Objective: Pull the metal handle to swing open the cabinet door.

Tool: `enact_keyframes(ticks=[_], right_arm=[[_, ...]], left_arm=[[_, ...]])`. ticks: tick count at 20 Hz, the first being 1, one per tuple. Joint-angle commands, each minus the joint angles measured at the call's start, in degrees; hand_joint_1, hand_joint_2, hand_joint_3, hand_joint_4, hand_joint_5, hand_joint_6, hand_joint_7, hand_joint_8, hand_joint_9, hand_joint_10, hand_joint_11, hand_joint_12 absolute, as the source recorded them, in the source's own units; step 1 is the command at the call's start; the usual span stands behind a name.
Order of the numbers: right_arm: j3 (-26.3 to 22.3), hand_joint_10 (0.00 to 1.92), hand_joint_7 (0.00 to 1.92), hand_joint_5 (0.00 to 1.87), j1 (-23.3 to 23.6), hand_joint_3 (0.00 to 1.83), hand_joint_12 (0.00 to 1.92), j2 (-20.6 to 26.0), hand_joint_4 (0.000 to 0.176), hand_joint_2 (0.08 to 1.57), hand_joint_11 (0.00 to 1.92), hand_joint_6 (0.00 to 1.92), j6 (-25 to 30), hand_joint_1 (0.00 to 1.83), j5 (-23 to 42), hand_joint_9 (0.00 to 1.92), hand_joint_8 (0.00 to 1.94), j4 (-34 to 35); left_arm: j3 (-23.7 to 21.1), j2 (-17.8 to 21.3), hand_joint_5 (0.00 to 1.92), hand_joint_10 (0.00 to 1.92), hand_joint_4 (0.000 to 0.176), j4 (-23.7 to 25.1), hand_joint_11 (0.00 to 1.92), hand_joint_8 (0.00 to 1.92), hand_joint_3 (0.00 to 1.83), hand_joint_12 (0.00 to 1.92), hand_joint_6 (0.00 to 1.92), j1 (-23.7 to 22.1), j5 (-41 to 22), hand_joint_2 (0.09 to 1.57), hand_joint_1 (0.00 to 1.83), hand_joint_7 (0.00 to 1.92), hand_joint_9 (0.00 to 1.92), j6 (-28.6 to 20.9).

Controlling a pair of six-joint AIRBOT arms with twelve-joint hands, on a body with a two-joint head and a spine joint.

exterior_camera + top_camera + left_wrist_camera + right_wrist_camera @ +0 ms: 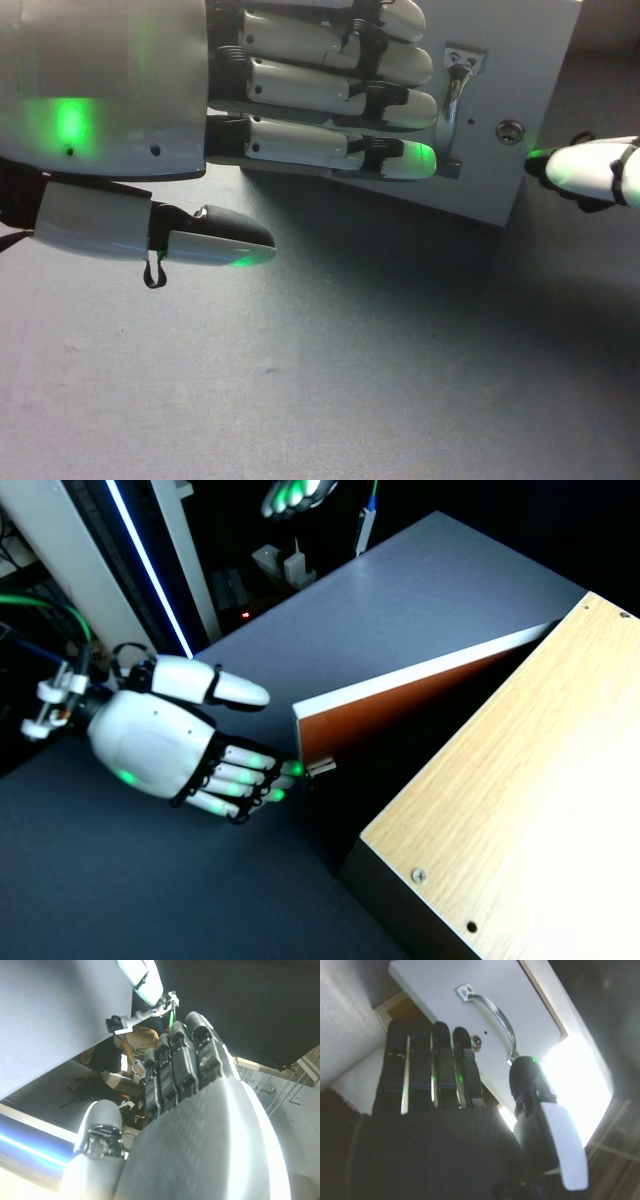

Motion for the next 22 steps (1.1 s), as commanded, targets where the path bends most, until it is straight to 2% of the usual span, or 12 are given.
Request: enact_keyframes(ticks=[1,7,11,19,22], right_arm=[[0.43,0.0,0.34,0.35,0.35,0.0,0.88,0.69,0.0,1.38,0.0,0.0,0.48,0.0,-4.2,0.3,0.0,-1.82],[4.59,0.0,0.33,0.33,0.35,0.0,0.85,2.59,0.0,1.38,0.0,0.0,0.48,0.0,2.35,0.29,0.0,-5.91],[9.14,0.0,0.31,0.32,0.36,0.0,0.82,2.85,0.0,1.38,0.0,0.0,0.47,0.0,6.26,0.27,0.0,-12.05],[14.59,0.0,0.3,0.32,0.49,0.0,0.79,1.06,0.0,1.39,0.0,0.0,0.19,0.0,6.99,0.26,0.0,-24.33],[16.34,0.0,0.31,0.32,1.53,0.0,0.8,-0.43,0.0,1.39,0.0,0.0,-7.36,0.0,7.73,0.27,0.0,-24.33]], left_arm=[[0.09,0.41,0.26,0.0,0.0,-5.66,0.0,0.0,0.01,0.5,0.0,-0.46,-1.41,1.5,0.0,0.26,0.23,0.45],[0.09,0.41,0.26,0.0,0.0,-5.66,0.0,0.0,0.0,0.5,0.0,-0.46,-1.41,1.5,0.0,0.26,0.23,0.45],[0.09,0.41,0.26,0.0,0.0,-5.66,0.0,0.0,0.0,0.5,0.0,-0.46,-1.41,1.5,0.0,0.26,0.23,0.45],[0.09,0.41,0.26,0.0,0.0,-5.66,0.0,0.0,0.0,0.51,0.0,-0.46,-1.41,1.5,0.0,0.26,0.23,0.45],[0.09,0.41,0.26,0.0,0.0,-5.66,0.0,0.0,0.0,0.51,0.0,-0.46,-1.41,1.51,0.0,0.26,0.23,0.45]])
